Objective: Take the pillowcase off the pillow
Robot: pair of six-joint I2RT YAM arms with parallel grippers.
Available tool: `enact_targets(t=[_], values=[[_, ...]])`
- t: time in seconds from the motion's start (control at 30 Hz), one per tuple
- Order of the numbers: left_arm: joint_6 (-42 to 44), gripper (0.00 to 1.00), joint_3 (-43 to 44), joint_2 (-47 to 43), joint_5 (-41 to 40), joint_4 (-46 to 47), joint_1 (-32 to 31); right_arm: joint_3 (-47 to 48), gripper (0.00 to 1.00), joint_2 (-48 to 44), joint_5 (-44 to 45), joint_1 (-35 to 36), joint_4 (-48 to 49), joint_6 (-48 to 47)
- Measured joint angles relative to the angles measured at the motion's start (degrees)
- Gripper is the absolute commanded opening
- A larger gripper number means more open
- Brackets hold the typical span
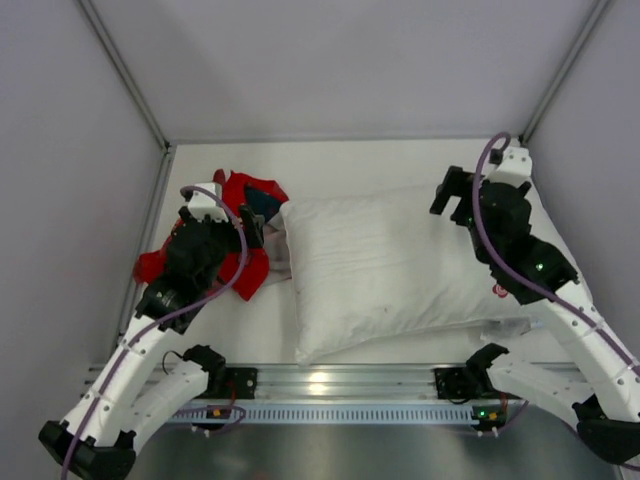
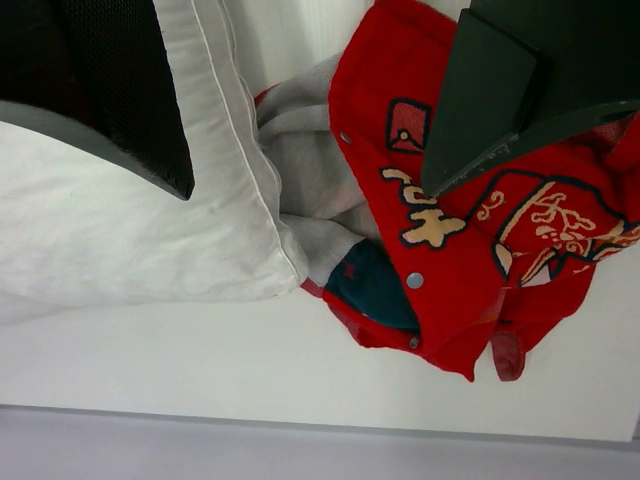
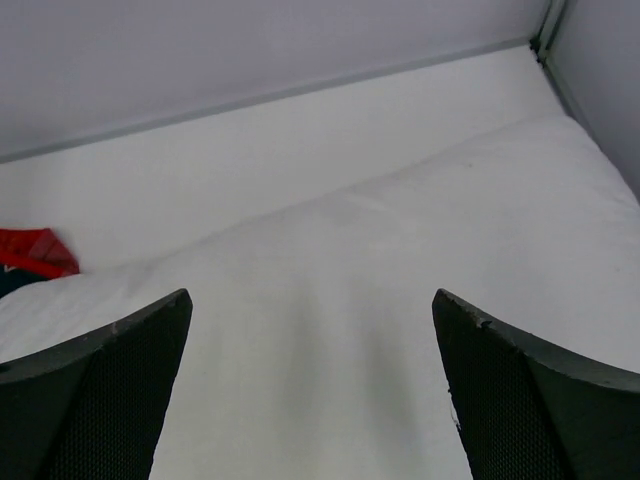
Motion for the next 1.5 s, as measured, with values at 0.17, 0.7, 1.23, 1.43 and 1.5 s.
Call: enact_targets(t=[0.17,0.7,1.23,1.43,1.5], values=[[0.4,0.98,-1.8,-3.5,-1.8,0.1,-1.5,-0.7,0.99,-0.7,-4.0,-4.2,0.8,-3.7],[2.1,0.99,-2.8,-5.1,-6.3,0.8,-3.6,-21.1,0.99,-13.9,4.3,-2.9,6.6,0.7],[2.8,0.99,-3.9,-8.5,-10.7,1.7,-3.7,-23.1,0.99,-22.3,13.8,6.6,11.4,-0.5],[2.7,0.98,-3.9,-7.7,-10.4,1.7,-3.7,-23.8,0.99,-20.4,17.8,13.0,12.3,-2.0],[2.7,0.98,-3.9,-7.7,-10.4,1.7,-3.7,-23.8,0.99,-18.9,19.2,14.9,12.3,-2.6]])
